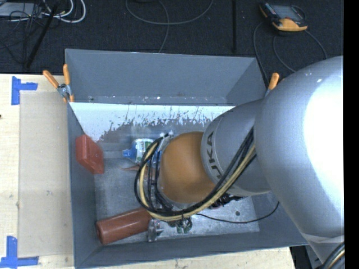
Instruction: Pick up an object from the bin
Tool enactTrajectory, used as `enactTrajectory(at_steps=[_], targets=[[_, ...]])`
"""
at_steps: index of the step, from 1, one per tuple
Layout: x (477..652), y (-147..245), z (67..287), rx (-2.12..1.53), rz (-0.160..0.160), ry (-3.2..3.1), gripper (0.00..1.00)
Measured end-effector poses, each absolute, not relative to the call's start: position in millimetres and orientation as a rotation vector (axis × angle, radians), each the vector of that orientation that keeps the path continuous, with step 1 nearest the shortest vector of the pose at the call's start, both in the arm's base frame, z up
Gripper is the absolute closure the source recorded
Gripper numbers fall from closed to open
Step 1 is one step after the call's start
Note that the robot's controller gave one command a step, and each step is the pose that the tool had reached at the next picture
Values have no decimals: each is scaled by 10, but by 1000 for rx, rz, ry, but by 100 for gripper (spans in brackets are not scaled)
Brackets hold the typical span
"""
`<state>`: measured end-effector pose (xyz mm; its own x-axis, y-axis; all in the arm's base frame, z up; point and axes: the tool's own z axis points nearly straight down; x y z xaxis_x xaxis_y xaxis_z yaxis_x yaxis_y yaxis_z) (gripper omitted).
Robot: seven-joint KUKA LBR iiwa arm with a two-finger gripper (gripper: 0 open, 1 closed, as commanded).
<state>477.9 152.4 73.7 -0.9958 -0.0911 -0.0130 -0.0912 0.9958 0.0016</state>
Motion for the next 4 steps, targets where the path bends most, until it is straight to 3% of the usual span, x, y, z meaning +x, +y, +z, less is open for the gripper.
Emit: enactTrajectory(at_steps=[1,2,3,4], targets=[[4779,1523,737,-142,4,3126,100],[4955,1756,1215,-123,-12,3151,100],[4888,1667,1808,-108,-1,3146,100],[4822,2012,2316,-86,-3,3142,100]])
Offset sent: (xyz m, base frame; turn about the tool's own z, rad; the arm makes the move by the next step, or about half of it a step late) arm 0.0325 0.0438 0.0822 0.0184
